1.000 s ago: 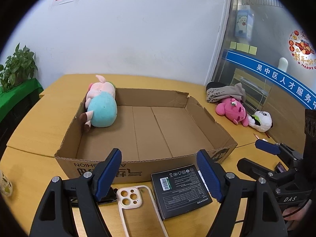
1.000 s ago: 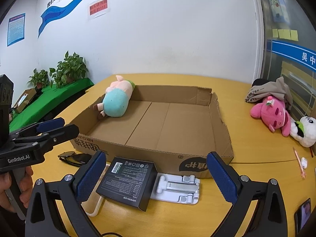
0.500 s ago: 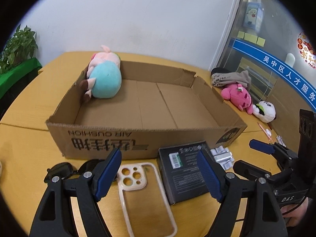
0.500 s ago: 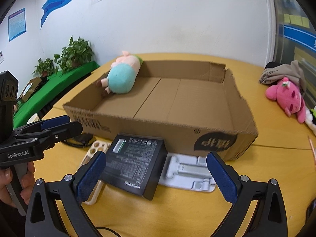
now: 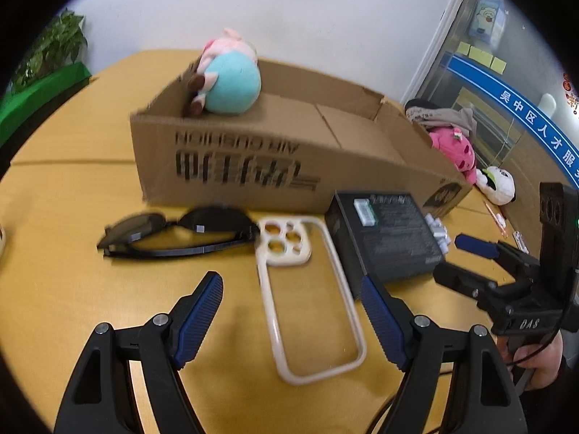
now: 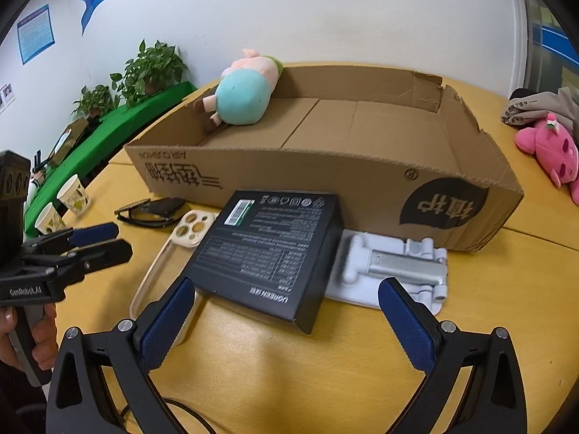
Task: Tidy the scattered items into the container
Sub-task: 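Withdraw the left tool and move toward the black product box, then close the left gripper on the black product box and lift it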
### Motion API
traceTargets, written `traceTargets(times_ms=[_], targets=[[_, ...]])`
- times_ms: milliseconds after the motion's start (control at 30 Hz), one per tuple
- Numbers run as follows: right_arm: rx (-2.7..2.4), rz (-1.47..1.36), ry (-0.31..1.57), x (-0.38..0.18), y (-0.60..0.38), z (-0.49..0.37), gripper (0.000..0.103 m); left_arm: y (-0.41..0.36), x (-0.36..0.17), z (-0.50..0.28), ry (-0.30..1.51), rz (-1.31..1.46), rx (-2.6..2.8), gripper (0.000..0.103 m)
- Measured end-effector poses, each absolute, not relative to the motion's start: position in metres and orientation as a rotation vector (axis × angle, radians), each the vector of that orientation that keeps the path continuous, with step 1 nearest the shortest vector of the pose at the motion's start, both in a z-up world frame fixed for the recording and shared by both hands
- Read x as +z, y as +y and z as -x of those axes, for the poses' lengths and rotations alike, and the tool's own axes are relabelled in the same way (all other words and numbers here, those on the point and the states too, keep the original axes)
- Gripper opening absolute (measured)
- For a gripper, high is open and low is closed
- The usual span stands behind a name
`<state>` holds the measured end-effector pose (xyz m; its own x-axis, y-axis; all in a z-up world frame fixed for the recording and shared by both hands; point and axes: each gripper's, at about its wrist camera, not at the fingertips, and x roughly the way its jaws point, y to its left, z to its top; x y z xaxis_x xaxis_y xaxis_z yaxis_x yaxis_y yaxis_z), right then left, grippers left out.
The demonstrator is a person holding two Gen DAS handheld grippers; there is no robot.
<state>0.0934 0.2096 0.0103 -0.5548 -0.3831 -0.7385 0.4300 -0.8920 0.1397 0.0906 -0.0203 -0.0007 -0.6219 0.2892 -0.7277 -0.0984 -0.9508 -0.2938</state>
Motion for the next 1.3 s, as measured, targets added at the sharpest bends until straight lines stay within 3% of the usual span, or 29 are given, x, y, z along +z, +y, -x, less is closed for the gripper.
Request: traceTargets(times_ms=[367,633,867,967,1067,1300], targets=[[-2.386,-1.181,-0.031,-0.001,0.218,-0.084,0.103,-0.007,-0.014,-0.082,-0.348,1.306,2.559,0.078],[-2.324,-1.182,0.077,-0.016,0.213,-0.089,0.103,0.017,0.002,-0.054,-0.373,1.219,2.416,0.078],[-2.319,-1.086,0.136,-0.023,0.201,-0.088,0.103,0.045,-0.027,-0.008,-0.42,1.305,2.243,0.077],[-2.281,-1.094,0.108,-0.028,0.196,-0.082,0.094,0.046,-0.028,-0.01,-0.44,1.266,2.245,0.076],[-2.314,-1.082,0.201,-0.027,0.186,-0.089,0.092,0.045,-0.029,-0.015,-0.437,1.243,2.264,0.075],[-2.383,-1.02,0.193,-0.02,0.187,-0.108,0.09,0.048,-0.018,-0.032,-0.423,1.18,2.313,0.074]])
